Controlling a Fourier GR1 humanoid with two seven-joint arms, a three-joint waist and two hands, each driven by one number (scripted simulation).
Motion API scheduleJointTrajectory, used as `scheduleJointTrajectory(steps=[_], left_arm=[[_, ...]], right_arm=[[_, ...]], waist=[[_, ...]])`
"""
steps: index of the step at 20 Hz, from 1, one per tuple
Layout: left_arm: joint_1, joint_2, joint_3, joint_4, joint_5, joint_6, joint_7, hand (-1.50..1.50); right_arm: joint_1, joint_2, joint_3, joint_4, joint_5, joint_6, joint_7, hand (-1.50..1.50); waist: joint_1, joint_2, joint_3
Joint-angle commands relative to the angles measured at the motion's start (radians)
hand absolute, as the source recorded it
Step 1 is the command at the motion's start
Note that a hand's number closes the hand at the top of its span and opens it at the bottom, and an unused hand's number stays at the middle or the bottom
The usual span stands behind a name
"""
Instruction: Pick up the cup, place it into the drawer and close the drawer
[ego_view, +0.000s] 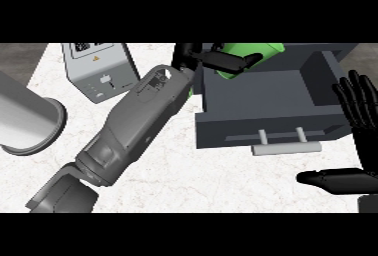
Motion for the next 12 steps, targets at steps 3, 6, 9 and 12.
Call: scheduleJointTrajectory(steps=[3,6,9,12], left_arm=[[-0.033,0.0,-0.157,0.071,0.024,0.054,0.048,1.5],[0.024,0.0,-0.248,0.016,0.069,0.072,0.055,-1.5],[-0.028,0.0,-0.27,0.093,0.075,0.058,0.097,-1.5],[-0.037,0.0,-0.315,0.116,0.053,0.086,0.107,-1.5]], right_arm=[[-0.027,-0.021,-0.007,0.037,0.009,0.015,-0.019,-1.5],[-0.052,-0.031,-0.034,0.054,-0.025,0.018,-0.003,-1.5],[-0.079,-0.047,-0.035,0.034,-0.047,0.027,0.048,-1.5],[-0.032,-0.05,-0.052,-0.001,-0.048,0.03,0.024,-1.5]], waist=[[-0.01,0.005,0.001],[-0.011,0.002,0.0],[-0.031,0.01,0.0],[-0.021,0.005,0.0]])
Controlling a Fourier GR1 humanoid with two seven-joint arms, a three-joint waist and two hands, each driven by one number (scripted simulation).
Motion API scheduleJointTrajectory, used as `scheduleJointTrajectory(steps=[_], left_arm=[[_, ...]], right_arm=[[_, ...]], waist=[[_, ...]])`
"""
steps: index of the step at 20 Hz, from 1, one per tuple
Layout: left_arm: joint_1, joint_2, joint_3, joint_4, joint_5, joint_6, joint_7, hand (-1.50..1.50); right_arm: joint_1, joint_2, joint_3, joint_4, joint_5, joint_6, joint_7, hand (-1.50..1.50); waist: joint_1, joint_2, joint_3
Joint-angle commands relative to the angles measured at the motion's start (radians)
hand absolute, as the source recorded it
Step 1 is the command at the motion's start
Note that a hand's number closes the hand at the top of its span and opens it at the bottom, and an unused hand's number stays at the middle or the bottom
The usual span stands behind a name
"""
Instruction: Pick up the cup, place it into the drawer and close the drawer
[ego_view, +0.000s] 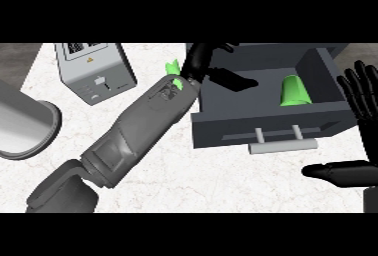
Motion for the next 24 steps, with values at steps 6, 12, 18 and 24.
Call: scheduleJointTrajectory(steps=[6,12,18,24], left_arm=[[0.056,0.0,-0.106,-0.05,0.053,0.12,-0.062,-1.5],[0.005,0.0,-0.025,-0.048,0.098,0.064,-0.159,-1.5],[-0.046,0.0,0.015,-0.109,0.121,0.106,-0.093,-1.5],[0.026,0.087,0.071,-0.197,0.121,0.067,-0.067,-1.5]], right_arm=[[-0.006,-0.012,-0.008,-0.003,-0.057,0.042,0.006,-1.5],[0.008,-0.006,0.009,-0.034,-0.202,0.12,0.064,1.5],[0.095,-0.076,0.05,-0.151,-0.075,0.186,0.029,1.5],[0.135,-0.124,0.078,-0.21,0.009,0.212,0.093,1.5]], waist=[[-0.013,0.005,0.0],[0.025,-0.003,-0.001],[0.06,-0.018,-0.001],[0.083,-0.021,-0.002]])
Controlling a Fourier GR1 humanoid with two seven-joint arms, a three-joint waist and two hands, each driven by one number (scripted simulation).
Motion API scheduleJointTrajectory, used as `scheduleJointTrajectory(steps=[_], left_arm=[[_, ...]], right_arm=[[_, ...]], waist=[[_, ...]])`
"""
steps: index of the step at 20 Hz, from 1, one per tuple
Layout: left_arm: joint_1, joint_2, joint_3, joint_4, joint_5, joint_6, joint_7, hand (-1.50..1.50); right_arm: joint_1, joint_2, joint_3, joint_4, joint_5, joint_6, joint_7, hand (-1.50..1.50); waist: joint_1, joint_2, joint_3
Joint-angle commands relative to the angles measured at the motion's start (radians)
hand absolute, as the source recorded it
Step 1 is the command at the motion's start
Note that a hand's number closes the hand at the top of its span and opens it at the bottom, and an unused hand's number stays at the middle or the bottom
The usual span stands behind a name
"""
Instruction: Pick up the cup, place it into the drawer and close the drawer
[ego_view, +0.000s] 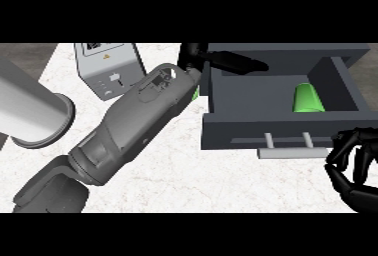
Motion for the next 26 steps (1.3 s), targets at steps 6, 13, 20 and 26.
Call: scheduleJointTrajectory(steps=[6,13,20,26], left_arm=[[0.171,0.16,0.053,-0.24,-0.004,-0.033,0.073,-1.5],[0.363,0.309,0.085,-0.478,0.005,-0.072,0.131,-1.5],[0.485,0.364,0.121,-0.605,0.01,-0.081,0.146,-1.5],[0.596,0.475,0.187,-0.699,0.038,-0.162,0.153,-1.5]], right_arm=[[0.04,0.026,0.117,-0.052,0.293,-0.067,0.031,1.5],[-0.013,0.076,0.213,0.131,0.551,-0.19,-0.092,1.5],[-0.075,-0.015,0.345,0.29,0.834,-0.242,-0.152,1.5],[-0.26,0.059,0.433,0.611,1.049,-0.407,-0.165,1.5]], waist=[[0.034,-0.006,-0.001],[0.06,-0.004,0.0],[0.054,-0.002,0.0],[0.071,0.004,0.001]])
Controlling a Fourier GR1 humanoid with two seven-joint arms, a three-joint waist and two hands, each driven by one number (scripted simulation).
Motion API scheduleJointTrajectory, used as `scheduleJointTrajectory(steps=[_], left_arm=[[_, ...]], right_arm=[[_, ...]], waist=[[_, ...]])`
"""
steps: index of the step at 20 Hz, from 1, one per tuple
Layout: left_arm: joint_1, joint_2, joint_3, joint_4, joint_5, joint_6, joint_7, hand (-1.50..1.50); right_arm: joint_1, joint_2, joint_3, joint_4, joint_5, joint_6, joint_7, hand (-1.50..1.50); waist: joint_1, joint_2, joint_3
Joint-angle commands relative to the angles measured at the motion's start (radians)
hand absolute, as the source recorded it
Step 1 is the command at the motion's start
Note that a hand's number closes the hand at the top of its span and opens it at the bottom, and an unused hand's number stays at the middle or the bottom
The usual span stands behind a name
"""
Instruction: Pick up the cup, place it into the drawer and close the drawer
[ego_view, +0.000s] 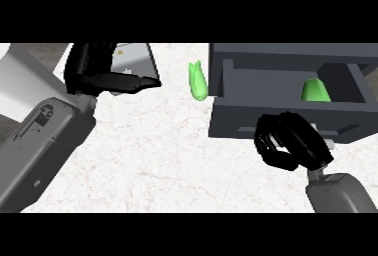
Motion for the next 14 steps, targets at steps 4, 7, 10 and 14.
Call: scheduleJointTrajectory(steps=[4,7,10,14], left_arm=[[0.188,0.068,0.041,-0.129,-0.004,-0.051,-0.028,-1.5],[0.247,0.087,0.074,-0.146,0.014,-0.101,-0.021,-1.5],[0.222,0.116,0.121,-0.135,0.014,-0.133,-0.008,-1.5],[0.333,0.113,0.126,-0.174,0.001,-0.183,-0.078,-1.5]], right_arm=[[-0.182,0.07,0.034,0.429,0.178,-0.189,-0.099,1.5],[-0.288,0.076,-0.041,0.625,0.152,-0.237,-0.175,1.5],[-0.385,0.104,-0.085,0.833,0.15,-0.305,-0.24,1.5],[-0.566,0.09,-0.146,0.991,0.119,-0.223,-0.248,1.5]], waist=[[0.0,0.004,0.001],[-0.005,0.006,0.001],[-0.007,0.009,0.002],[0.001,0.011,0.001]])
